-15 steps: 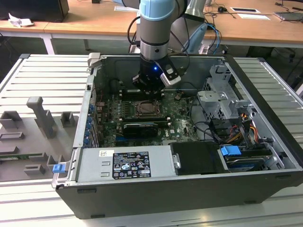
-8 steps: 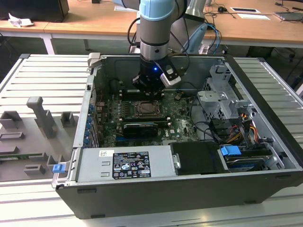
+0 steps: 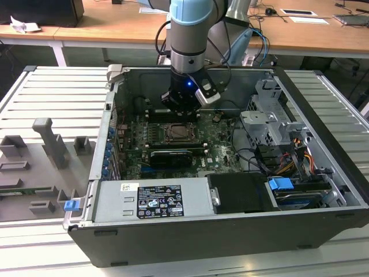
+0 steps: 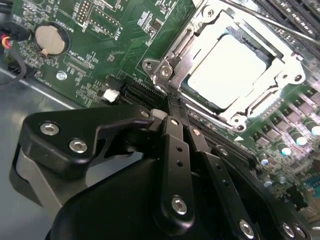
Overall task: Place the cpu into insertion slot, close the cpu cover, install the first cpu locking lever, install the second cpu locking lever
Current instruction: 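Install the first cpu locking lever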
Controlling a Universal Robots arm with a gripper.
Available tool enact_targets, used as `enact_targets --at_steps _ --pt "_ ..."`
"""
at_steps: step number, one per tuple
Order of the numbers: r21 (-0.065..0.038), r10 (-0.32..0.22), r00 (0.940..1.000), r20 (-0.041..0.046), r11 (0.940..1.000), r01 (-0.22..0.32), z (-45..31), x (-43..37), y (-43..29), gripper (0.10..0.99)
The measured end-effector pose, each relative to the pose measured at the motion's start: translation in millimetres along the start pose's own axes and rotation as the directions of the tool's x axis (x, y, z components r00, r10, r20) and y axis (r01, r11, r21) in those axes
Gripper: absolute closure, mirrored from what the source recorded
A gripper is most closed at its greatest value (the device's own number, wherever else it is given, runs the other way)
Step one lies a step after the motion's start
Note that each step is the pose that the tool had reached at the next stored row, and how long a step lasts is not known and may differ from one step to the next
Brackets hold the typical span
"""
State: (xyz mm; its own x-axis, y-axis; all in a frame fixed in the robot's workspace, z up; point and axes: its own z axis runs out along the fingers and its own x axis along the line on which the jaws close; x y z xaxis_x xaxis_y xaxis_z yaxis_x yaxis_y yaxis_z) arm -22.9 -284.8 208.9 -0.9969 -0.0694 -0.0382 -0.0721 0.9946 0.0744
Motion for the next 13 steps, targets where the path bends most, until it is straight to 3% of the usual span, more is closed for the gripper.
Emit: enact_targets --at_steps 2,13 --pt "0.000 0.000 1.0000 0.0001 1.0000 0.000 -4.0 -0.2 0.1 0.980" --pt "0.000 0.000 1.0000 0.0000 1.0000 0.000 -4.4 0.1 -3.9 0.980"
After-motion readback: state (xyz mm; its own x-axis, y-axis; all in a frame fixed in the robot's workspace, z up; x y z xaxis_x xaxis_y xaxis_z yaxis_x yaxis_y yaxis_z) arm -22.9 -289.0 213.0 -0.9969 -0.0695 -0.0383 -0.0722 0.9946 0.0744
